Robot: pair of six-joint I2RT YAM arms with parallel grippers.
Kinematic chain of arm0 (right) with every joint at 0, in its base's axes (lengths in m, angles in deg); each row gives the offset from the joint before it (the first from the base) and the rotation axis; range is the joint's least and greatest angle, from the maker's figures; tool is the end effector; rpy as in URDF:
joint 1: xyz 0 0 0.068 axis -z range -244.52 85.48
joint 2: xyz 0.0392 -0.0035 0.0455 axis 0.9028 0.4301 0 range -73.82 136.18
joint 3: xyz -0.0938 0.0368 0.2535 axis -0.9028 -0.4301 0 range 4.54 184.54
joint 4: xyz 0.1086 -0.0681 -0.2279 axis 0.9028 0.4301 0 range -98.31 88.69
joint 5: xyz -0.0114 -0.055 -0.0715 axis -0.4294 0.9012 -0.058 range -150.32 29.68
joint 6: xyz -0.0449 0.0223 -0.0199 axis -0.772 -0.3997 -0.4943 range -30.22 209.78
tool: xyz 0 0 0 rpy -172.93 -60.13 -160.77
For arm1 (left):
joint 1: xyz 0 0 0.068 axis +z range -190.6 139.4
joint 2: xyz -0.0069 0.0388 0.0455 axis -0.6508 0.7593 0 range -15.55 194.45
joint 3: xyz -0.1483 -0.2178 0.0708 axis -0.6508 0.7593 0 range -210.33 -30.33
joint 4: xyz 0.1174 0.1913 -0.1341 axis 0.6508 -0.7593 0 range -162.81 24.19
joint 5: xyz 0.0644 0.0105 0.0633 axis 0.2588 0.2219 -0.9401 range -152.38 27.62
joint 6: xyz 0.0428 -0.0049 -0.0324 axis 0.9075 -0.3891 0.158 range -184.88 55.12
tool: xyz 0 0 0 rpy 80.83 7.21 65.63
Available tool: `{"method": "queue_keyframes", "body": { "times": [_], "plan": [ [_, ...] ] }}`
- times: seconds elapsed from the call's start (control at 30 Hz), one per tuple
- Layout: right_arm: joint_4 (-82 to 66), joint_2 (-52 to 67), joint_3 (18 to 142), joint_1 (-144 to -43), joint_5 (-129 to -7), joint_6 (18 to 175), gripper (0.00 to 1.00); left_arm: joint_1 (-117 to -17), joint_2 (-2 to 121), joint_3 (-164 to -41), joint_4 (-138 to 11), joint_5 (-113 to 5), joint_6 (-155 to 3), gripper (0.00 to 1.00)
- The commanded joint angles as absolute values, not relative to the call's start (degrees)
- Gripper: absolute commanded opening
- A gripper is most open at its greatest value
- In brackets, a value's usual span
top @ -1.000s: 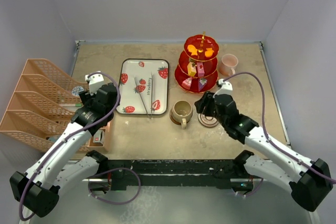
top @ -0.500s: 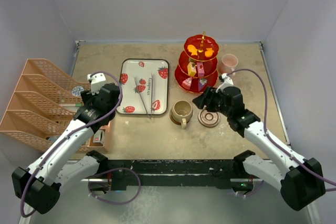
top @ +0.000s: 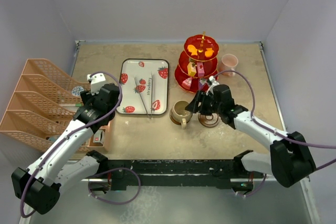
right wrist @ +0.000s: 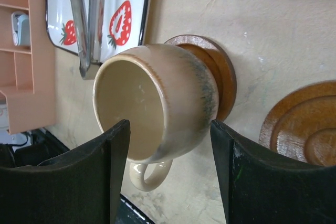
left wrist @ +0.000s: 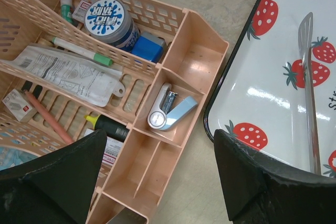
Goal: Serve the afternoon tea
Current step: Adjust the cup on the coaster, then move the cup to the center of the board.
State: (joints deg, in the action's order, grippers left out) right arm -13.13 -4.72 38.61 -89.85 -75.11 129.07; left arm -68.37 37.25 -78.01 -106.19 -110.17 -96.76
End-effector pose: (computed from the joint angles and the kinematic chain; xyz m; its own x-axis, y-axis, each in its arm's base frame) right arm 0.2263 0.1169 0.2140 -0.7402 0.3270 -0.5875 -0.1864 0.7397 0.6466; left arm 0.1702 -0.0598 0.2919 -0.4586 -0.1594 -0.8742 -0.4576 0.8857 0.0785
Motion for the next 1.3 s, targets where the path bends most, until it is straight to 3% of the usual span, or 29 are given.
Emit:
{"method": "queue_keyframes", "body": {
  "times": [0.0,0.37,0.77,1.03,1.27],
  "plan": [
    [-18.6,-2.3,41.6,-89.6,-82.8,128.8,0.66,-68.4,36.4,-80.2,-105.0,-110.8,-96.7,0.80],
    [-15.6,-0.3,44.0,-89.6,-81.7,127.9,0.65,-68.4,36.8,-80.3,-105.2,-111.0,-96.8,0.80],
    [0.1,-15.7,49.8,-86.0,-45.5,123.9,0.69,-68.4,36.1,-80.3,-105.0,-110.9,-96.6,0.80],
    [-1.3,-13.1,50.9,-62.2,-61.1,119.7,0.69,-68.4,35.8,-80.3,-104.8,-109.8,-96.3,0.81],
    [-7.9,-3.1,55.8,-58.5,-61.9,117.6,0.68,-68.4,35.6,-80.2,-104.4,-108.7,-95.8,0.81]
  ]
}}
